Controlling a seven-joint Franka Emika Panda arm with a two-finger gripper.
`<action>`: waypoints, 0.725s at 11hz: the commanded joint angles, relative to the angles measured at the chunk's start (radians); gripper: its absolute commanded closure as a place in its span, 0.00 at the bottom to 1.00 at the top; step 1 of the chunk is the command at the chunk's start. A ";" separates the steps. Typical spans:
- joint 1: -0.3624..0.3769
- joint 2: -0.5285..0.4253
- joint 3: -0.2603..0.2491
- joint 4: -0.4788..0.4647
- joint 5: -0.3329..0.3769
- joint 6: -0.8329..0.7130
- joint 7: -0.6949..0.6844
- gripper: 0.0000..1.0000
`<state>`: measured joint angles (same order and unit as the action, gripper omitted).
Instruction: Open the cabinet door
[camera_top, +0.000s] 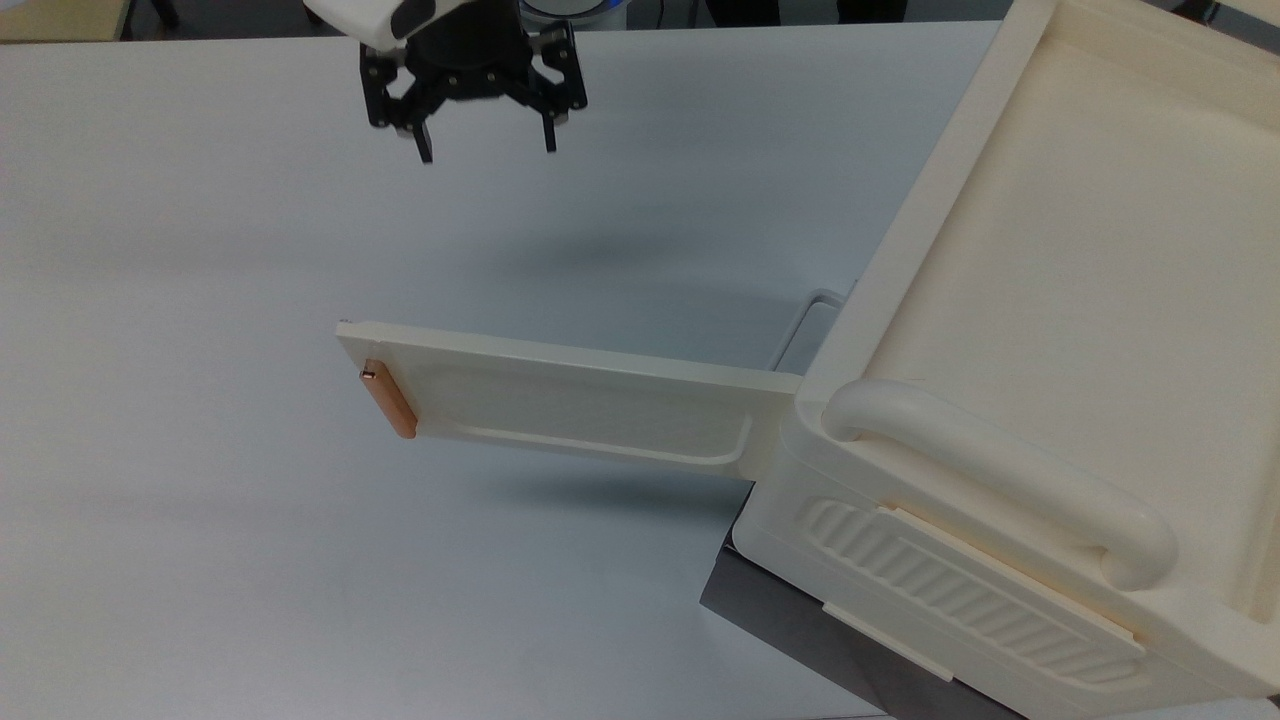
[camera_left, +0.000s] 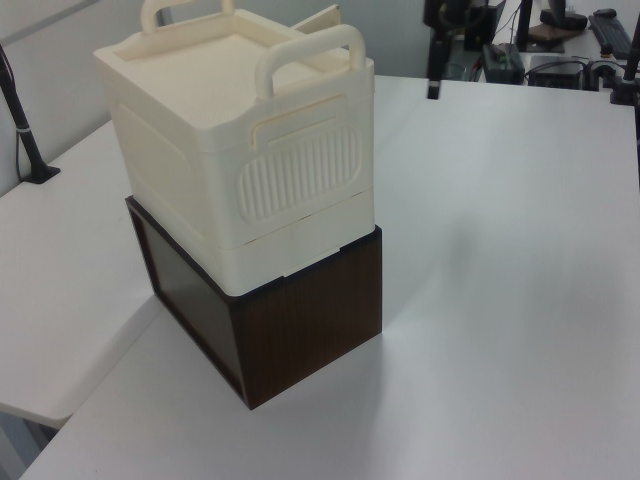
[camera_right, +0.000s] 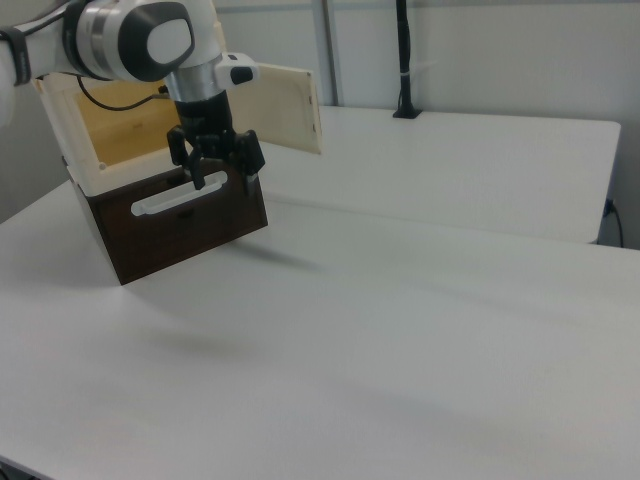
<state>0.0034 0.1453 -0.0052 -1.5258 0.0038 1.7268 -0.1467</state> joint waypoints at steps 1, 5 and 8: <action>0.003 -0.088 0.002 -0.074 -0.016 -0.072 0.151 0.00; 0.015 -0.112 -0.012 -0.088 -0.092 -0.082 0.223 0.00; 0.033 -0.101 -0.012 -0.086 -0.128 -0.082 0.223 0.00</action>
<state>0.0120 0.0651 -0.0089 -1.5832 -0.0948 1.6563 0.0489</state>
